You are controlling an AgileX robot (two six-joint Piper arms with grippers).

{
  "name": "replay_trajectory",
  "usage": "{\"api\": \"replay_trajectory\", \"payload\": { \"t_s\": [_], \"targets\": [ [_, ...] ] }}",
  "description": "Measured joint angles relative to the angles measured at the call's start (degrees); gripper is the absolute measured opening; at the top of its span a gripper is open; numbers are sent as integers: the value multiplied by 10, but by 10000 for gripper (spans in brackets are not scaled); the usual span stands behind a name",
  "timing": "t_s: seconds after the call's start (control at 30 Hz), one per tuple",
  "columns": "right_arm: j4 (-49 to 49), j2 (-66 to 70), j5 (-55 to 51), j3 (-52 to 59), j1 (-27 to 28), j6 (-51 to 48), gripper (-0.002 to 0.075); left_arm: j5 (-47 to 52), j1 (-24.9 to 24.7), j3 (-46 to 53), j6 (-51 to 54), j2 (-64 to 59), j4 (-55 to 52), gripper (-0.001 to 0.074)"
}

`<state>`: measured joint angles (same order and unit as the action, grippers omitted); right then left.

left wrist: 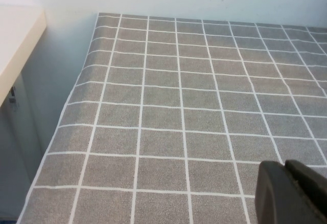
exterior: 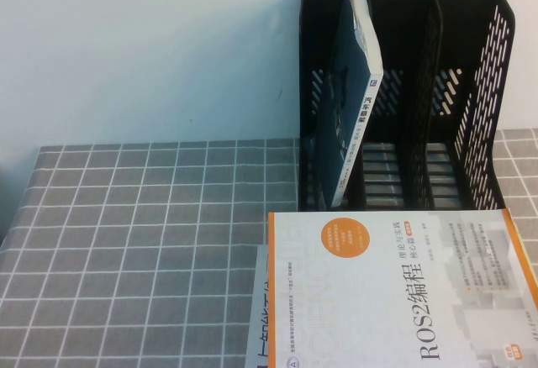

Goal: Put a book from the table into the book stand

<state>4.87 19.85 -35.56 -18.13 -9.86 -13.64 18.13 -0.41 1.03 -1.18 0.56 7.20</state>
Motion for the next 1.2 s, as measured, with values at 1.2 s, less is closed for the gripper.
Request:
{"api": "replay_trajectory", "payload": {
  "t_s": [1.2],
  "targets": [
    [-37, -206, 150, 194, 119, 27, -3, 2, 0, 0, -7, 1, 0, -3]
  ]
}}
